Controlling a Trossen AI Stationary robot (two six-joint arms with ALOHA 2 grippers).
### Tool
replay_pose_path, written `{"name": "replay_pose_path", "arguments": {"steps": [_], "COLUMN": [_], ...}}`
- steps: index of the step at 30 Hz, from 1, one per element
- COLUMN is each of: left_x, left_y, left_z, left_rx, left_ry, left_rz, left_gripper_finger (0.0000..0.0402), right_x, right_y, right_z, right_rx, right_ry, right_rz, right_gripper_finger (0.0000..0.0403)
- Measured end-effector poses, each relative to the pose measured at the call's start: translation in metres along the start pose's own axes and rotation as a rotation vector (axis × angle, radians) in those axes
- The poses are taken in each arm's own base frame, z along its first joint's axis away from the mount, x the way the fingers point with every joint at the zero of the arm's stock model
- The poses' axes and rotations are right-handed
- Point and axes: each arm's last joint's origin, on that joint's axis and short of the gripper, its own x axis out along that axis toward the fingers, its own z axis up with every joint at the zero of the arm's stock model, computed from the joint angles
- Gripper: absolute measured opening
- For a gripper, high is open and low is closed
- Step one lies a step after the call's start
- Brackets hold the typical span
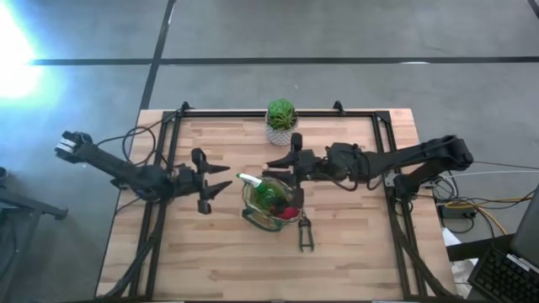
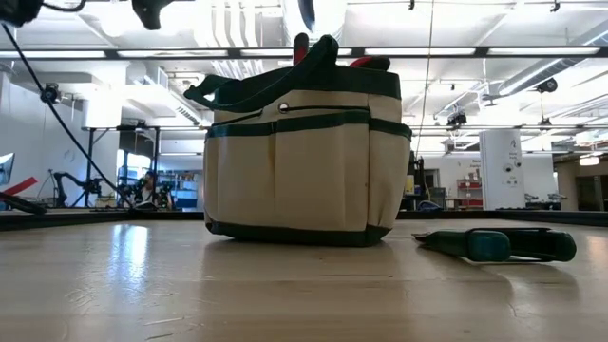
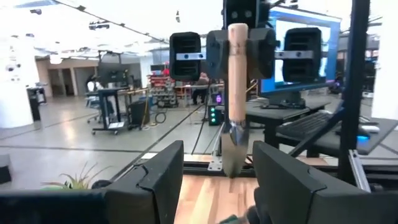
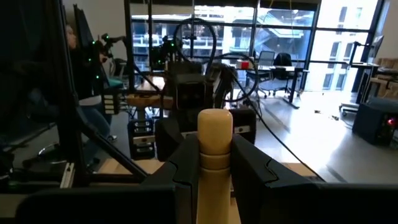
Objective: Pick & Place Garden tools in Gardening bag
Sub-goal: Put the brown trowel into the white gardening bag
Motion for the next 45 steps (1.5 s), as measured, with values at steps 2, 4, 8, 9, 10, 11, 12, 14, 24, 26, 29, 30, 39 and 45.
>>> {"name": "replay_pose_path", "arguments": {"steps": [2,4,8,9,10,11,12,14,24,26,29,30,39,45], "left_x": [0.009,0.02,0.045,0.05,0.055,0.059,0.063,0.07,0.088,0.092,0.098,0.1,0.114,0.115], "left_y": [-0.002,-0.003,-0.007,-0.008,-0.01,-0.012,-0.014,-0.017,-0.022,-0.024,-0.027,-0.028,-0.035,-0.035], "left_z": [0.003,0.005,0.005,0.007,0.009,0.011,0.013,0.017,0.028,0.03,0.029,0.028,0.028,0.031], "left_rx": [-0.006,-0.007,0.014,0.025,0.036,0.047,0.057,0.07,0.048,0.029,0.021,0.021,0.04,0.01], "left_ry": [0.007,0.029,0.112,0.124,0.129,0.128,0.125,0.119,0.094,0.083,0.08,0.081,0.086,0.08], "left_rz": [0.014,0.032,0.065,0.069,0.07,0.069,0.068,0.066,0.05,0.032,0.016,0.013,-0.007,-0.004], "left_gripper_finger": [0.0203,0.0216,0.025,0.0257,0.0263,0.0267,0.027,0.0272,0.0273,0.0273,0.0273,0.0273,0.0273,0.026], "right_x": [0.003,0.005,0.003,0.003,0.003,0.003,0.003,0.002,0.003,0.003,0.003,0.003,0.003,0.003], "right_y": [0.0,0.001,0.0,0.0,0.0,0.001,0.001,0.001,0.002,0.002,0.002,0.002,0.002,0.002], "right_z": [-0.001,-0.001,-0.002,-0.004,-0.004,-0.004,-0.005,-0.005,-0.007,-0.007,-0.006,-0.006,-0.009,-0.01], "right_rx": [-0.002,-0.005,-0.005,-0.006,-0.005,-0.002,0.0,0.002,-0.002,-0.004,-0.011,-0.013,-0.015,-0.015], "right_ry": [0.002,0.002,0.004,0.01,0.01,0.011,0.012,0.011,0.014,0.012,0.008,0.008,0.019,0.023], "right_rz": [0.001,0.002,0.002,0.002,0.002,0.003,0.003,0.003,0.033,0.033,0.033,0.033,0.034,0.034], "right_gripper_finger": [0.005,0.005,0.005,0.005,0.005,0.005,0.005,0.005,0.005,0.005,0.005,0.005,0.005,0.005]}}
